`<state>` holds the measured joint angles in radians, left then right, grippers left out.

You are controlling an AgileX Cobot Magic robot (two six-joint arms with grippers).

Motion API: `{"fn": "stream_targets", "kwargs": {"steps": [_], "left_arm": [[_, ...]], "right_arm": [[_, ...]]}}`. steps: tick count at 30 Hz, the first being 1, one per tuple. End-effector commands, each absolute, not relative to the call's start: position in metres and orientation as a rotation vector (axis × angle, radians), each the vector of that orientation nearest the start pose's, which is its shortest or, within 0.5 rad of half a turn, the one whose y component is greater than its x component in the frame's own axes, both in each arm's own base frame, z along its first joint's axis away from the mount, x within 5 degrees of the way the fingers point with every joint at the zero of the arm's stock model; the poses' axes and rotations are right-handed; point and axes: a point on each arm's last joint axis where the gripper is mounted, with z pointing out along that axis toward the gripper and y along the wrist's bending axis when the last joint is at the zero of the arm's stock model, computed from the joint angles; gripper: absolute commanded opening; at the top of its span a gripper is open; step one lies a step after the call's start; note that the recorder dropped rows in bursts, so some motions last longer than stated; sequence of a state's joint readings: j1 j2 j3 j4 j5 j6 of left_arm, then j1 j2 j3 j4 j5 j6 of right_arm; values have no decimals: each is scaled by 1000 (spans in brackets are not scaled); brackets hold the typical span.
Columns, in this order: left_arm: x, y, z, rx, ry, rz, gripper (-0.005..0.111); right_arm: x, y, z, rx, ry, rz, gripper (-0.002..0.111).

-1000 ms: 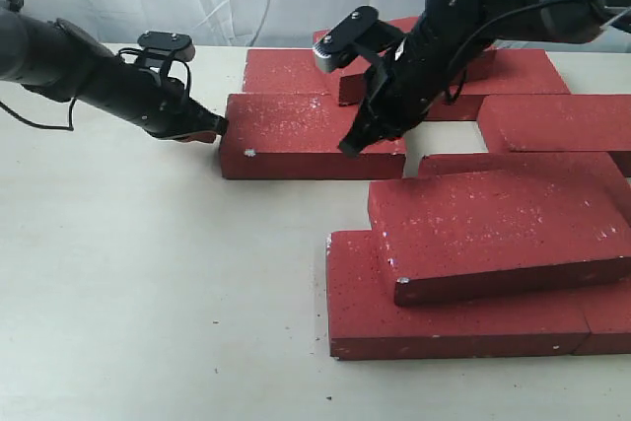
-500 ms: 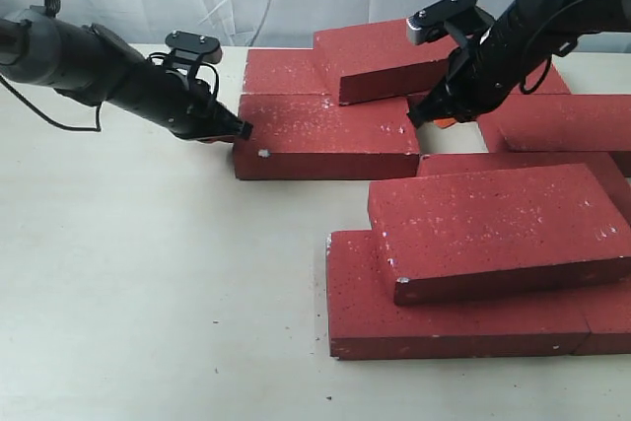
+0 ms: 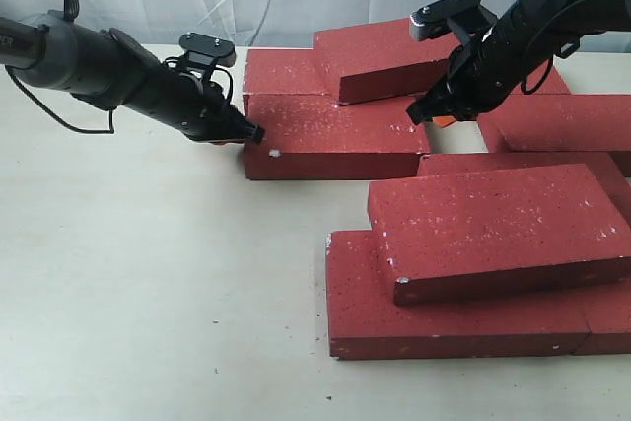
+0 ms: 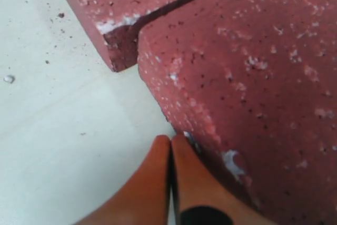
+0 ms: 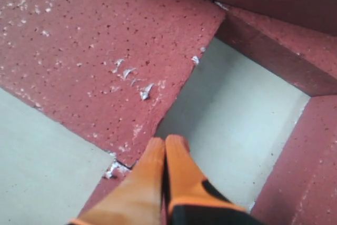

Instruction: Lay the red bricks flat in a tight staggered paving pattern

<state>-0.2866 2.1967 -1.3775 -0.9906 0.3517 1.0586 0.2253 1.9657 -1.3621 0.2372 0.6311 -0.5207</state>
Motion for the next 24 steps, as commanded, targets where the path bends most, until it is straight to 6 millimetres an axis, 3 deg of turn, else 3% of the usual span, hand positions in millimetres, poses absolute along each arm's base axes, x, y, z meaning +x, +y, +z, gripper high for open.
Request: {"fn": "stream_targets", "kwargs": {"steps": [1, 8, 18, 24], "left_arm": [[425, -156, 112, 596, 2411, -439, 0], [426, -173, 115, 624, 2383, -454, 0], [423, -202, 93, 674, 2402, -496, 0], [421, -211, 95, 696, 2391, -506, 0]], "right_arm": [[398, 102, 186, -761, 2572, 158, -1], [394, 101, 194, -760, 2562, 157, -1], [383, 98, 209, -755, 2508, 126, -1], [382, 96, 207, -772, 2506, 108, -1]]}}
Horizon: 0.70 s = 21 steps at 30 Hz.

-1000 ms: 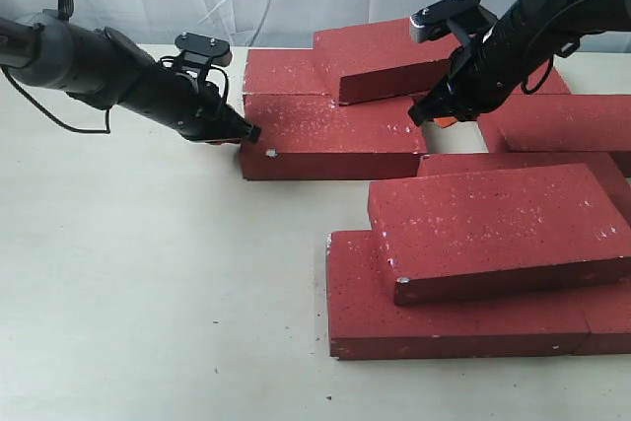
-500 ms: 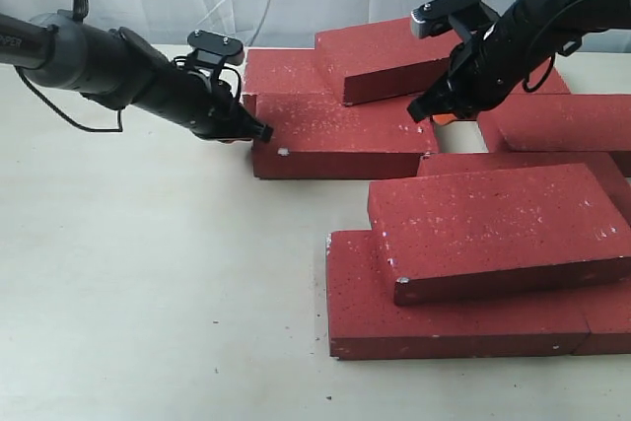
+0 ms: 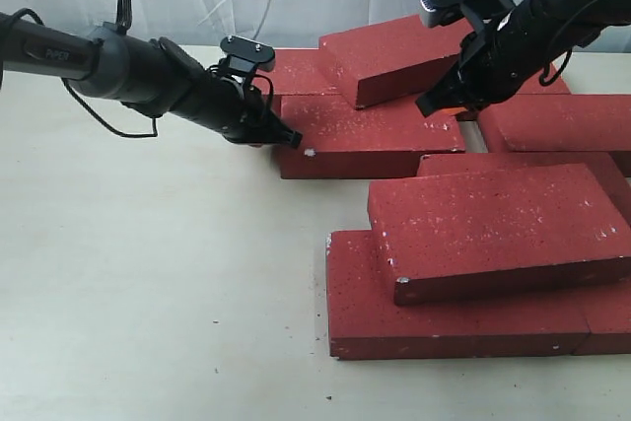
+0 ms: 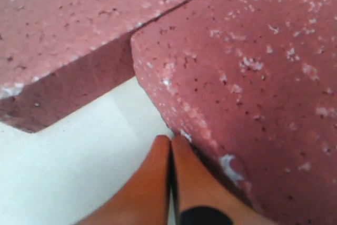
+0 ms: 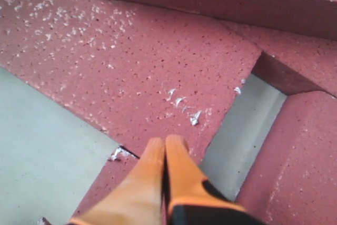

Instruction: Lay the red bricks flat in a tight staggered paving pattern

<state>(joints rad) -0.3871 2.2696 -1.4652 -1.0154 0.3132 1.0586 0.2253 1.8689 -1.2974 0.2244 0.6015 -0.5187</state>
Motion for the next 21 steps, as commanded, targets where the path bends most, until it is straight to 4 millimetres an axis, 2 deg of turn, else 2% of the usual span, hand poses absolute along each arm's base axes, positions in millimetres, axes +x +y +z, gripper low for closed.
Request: {"fn": "stream_targets", "kwargs": {"steps": [1, 9, 15, 21], "left_arm": [[420, -212, 95, 701, 2391, -509, 0], [421, -215, 98, 705, 2388, -540, 0], [425, -218, 104, 642, 2375, -575, 0], [422, -227, 105, 656, 2360, -569, 0]], "right_arm": [[382, 96, 207, -772, 2506, 108, -1], [383, 96, 208, -771, 2504, 107, -1], [383, 97, 208, -763, 2498, 108, -1], [383, 97, 208, -760, 2499, 111, -1]]}}
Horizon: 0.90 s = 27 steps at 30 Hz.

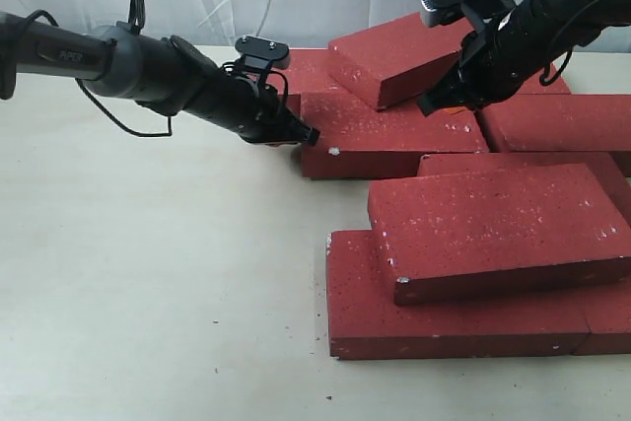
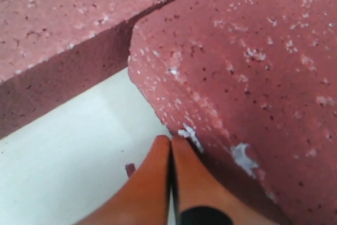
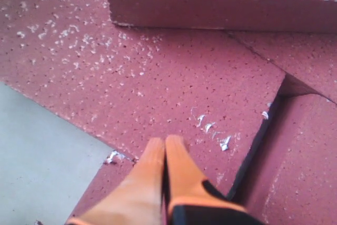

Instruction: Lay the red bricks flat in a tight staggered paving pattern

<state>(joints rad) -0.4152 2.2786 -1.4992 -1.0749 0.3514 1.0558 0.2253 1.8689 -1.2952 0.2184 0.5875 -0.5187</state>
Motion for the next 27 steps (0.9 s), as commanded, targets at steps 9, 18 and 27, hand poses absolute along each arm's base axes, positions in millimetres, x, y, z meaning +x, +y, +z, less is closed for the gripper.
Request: {"fn": "stream_targets", "kwargs": {"steps": [9, 18, 27], "left_arm": [[420, -226, 103, 745, 2354, -517, 0], [428, -198, 121, 604, 2426, -566, 0], [417, -237, 102, 637, 2388, -513, 0]], "right_arm": [[382, 97, 207, -763, 2510, 115, -1], [382, 97, 207, -767, 2511, 115, -1], [382, 97, 207, -771, 2510, 111, -1]]}}
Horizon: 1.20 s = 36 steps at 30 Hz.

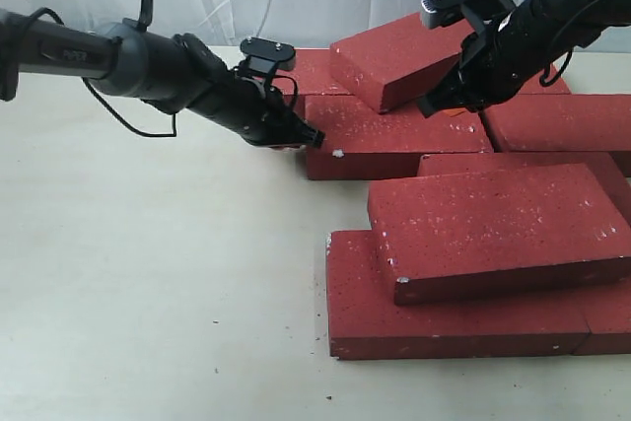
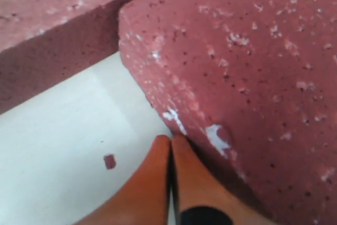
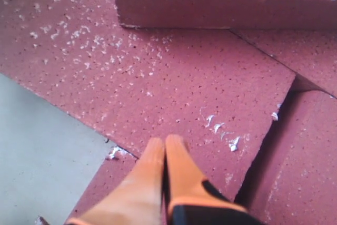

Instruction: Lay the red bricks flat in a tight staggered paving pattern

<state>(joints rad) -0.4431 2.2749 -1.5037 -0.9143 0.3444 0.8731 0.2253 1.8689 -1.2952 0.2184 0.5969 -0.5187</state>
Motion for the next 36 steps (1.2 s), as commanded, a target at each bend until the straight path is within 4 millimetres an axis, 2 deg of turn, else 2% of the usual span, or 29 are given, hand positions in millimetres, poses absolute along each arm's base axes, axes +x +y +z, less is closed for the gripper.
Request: {"fn": "stream_targets", "kwargs": {"steps": [1, 6, 9, 13, 18, 21, 24, 26, 28, 32, 36], "left_arm": [[417, -241, 103, 640, 2381, -520, 0], [417, -258, 109, 644, 2354, -564, 0], [415, -264, 104, 664, 2364, -588, 0], [414, -266, 93, 687, 2390, -589, 0], [415, -266, 103, 702, 2363, -580, 0], [425, -245, 112, 658, 2384, -608, 0], [425, -225, 122, 720, 2434, -648, 0], [430, -206, 130, 695, 2479, -565, 0], [435, -187, 134, 689, 2509, -494, 0], [438, -176, 144, 666, 2506, -492, 0], [433, -183, 162, 731, 2445, -515, 0]], "right_arm": [[382, 97, 207, -771, 2510, 111, -1], [382, 97, 207, -773, 2510, 110, -1], [382, 97, 207, -773, 2510, 110, -1], [382, 97, 207, -773, 2510, 110, -1], [382, 97, 207, -769, 2513, 112, -1], [378, 98, 208, -753, 2549, 162, -1], [368, 102, 228, -706, 2545, 255, -1], [366, 102, 237, -686, 2517, 268, -1], [368, 102, 238, -725, 2478, 244, -1], [388, 97, 250, -683, 2245, 90, -1], [412, 76, 269, -482, 2061, 4, -1]]}}
